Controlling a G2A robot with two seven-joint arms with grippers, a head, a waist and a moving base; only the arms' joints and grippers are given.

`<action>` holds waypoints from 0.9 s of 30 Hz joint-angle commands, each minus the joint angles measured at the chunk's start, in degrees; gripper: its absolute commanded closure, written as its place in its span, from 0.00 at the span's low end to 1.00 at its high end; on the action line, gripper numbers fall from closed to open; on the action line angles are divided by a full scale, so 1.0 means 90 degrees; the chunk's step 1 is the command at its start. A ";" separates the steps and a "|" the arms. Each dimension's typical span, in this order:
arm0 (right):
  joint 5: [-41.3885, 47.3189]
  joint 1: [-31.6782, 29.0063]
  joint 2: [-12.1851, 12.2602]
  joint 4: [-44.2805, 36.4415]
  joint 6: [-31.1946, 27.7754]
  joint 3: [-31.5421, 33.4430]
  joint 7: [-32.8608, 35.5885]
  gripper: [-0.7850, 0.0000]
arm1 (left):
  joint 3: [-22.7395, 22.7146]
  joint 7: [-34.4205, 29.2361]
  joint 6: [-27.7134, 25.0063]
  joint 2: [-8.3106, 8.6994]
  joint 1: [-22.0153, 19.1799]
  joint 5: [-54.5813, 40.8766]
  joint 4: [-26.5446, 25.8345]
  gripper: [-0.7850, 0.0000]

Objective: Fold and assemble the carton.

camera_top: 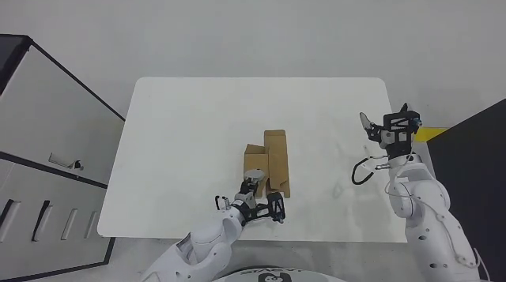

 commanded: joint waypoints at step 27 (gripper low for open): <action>0.0000 0.0000 0.0000 0.0000 0.0000 0.0000 0.0000 0.00 | 0.0039 0.0043 0.0303 -0.0041 -0.0035 0.0245 0.0159 0.59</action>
